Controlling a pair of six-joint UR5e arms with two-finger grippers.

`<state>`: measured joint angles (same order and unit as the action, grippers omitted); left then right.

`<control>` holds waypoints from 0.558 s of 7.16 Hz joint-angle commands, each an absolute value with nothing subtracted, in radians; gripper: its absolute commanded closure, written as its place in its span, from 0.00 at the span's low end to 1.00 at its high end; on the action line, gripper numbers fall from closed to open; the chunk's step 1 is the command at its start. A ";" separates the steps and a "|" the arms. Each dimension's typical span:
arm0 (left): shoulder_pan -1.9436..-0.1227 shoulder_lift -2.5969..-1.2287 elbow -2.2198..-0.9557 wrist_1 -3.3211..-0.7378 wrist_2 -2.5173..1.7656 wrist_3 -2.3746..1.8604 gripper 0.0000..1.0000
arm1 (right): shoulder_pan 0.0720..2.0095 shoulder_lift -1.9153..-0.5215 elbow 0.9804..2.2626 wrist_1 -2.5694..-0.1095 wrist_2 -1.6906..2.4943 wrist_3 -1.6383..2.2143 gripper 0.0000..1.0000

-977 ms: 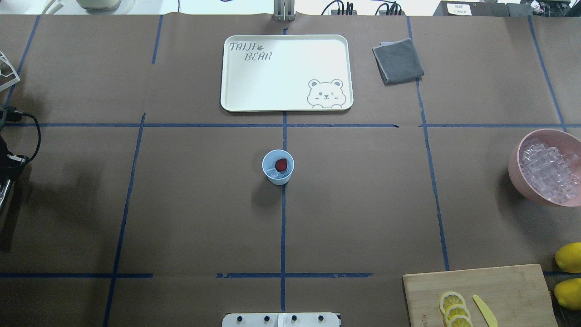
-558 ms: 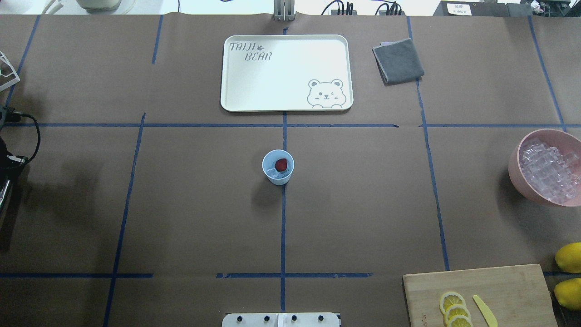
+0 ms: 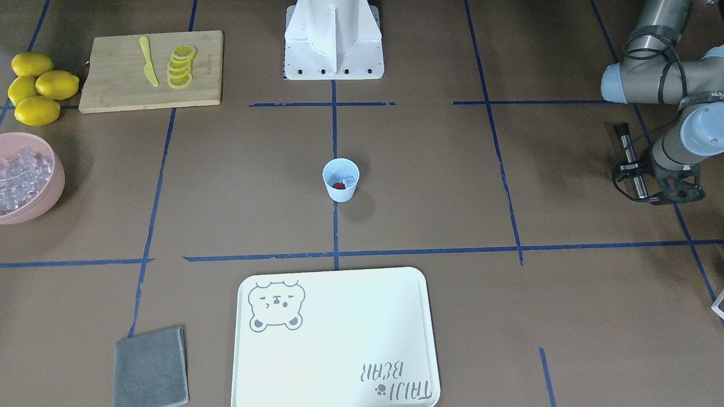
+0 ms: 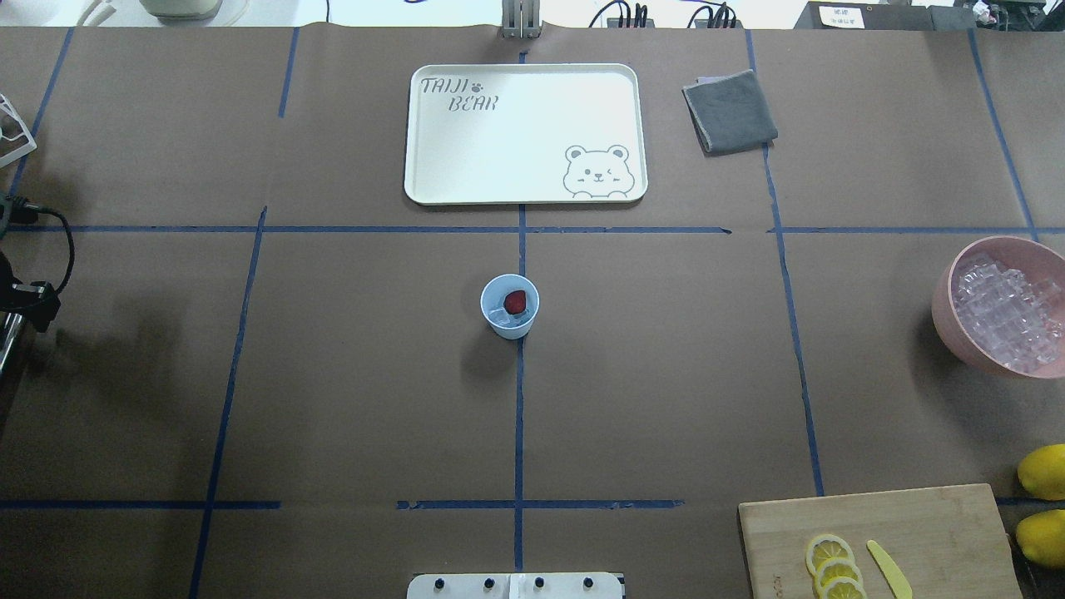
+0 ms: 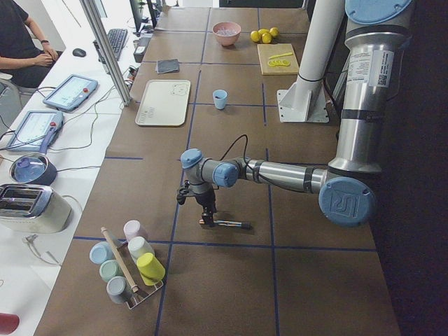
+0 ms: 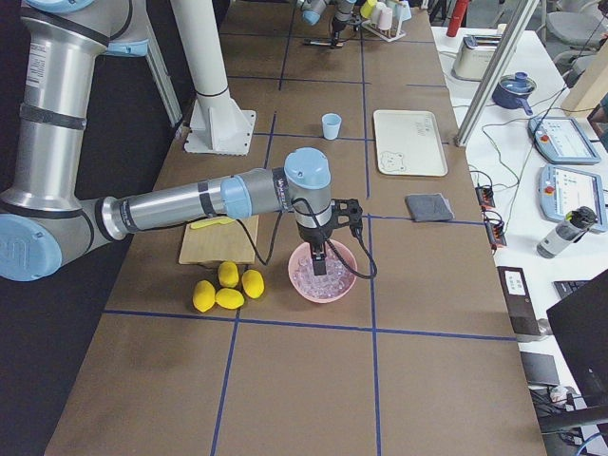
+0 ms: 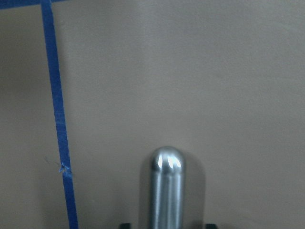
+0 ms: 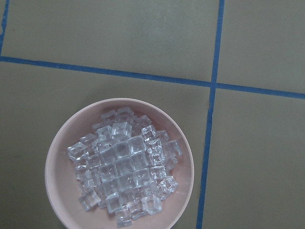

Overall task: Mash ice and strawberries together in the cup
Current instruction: 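Lower the muddler onto the table and open the left gripper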

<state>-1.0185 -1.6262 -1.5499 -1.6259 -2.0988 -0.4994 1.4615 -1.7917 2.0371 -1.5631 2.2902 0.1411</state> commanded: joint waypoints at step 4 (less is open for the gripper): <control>-1.256 -1.629 -1.718 -1.554 -2.238 -0.327 0.00 | 1.462 -1.789 2.022 -1.610 2.292 0.123 0.01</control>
